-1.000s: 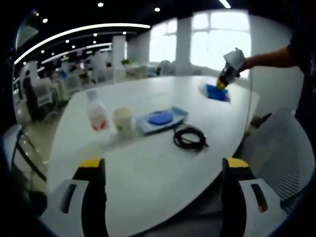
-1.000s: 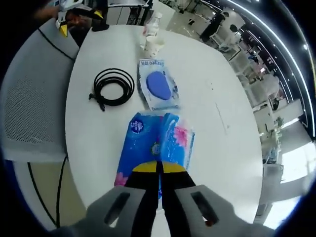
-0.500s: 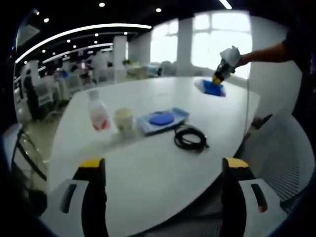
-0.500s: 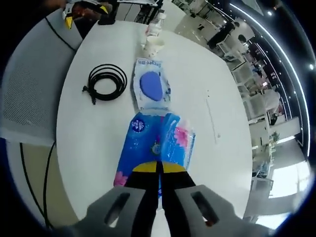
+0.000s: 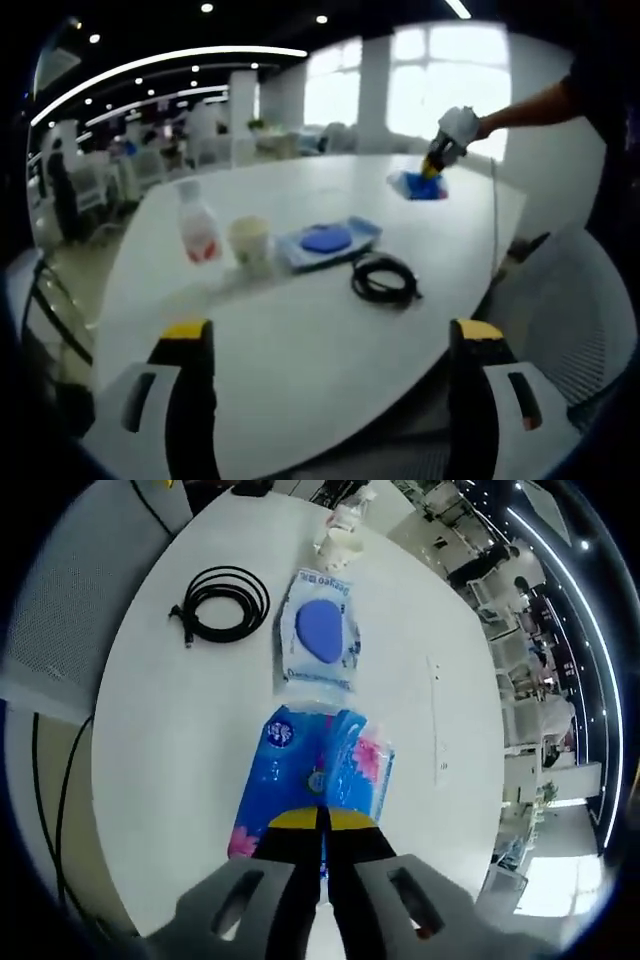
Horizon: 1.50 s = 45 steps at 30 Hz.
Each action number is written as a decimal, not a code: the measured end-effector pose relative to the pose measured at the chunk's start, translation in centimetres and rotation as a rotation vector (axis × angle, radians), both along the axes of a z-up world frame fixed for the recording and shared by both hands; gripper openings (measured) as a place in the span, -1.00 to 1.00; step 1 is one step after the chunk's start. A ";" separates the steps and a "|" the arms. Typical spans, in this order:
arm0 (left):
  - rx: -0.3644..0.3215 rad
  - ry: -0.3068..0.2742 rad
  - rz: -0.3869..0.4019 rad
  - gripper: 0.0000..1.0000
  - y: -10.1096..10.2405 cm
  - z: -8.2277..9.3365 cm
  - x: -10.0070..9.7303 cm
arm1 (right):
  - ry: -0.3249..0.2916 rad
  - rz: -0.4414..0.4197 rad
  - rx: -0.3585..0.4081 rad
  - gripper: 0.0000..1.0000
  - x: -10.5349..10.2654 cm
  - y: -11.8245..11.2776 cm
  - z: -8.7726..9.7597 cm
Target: Arrange the tabletop items into an orderly group along one side of the table until the central work area is clear of visible clutter.
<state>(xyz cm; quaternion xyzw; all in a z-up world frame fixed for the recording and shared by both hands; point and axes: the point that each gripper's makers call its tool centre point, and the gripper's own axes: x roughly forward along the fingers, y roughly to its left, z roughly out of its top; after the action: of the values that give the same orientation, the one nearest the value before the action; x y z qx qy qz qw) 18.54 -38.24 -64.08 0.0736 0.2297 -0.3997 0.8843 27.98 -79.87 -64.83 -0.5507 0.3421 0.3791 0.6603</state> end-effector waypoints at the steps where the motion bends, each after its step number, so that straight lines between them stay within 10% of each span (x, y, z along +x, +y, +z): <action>1: 0.000 0.000 0.001 0.89 0.0 0.0 0.0 | 0.003 0.003 -0.005 -1.00 0.1 0.0 -0.2; 45: 0.053 0.037 -0.018 0.85 -0.1 -0.9 -0.5 | 0.066 0.225 -0.122 -1.00 2.8 1.8 -7.3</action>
<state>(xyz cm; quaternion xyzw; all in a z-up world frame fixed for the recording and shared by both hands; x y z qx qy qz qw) 18.08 -38.32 -64.97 0.0916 0.2558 -0.4026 0.8741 30.77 -78.03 -72.14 -0.6118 0.3220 0.4473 0.5674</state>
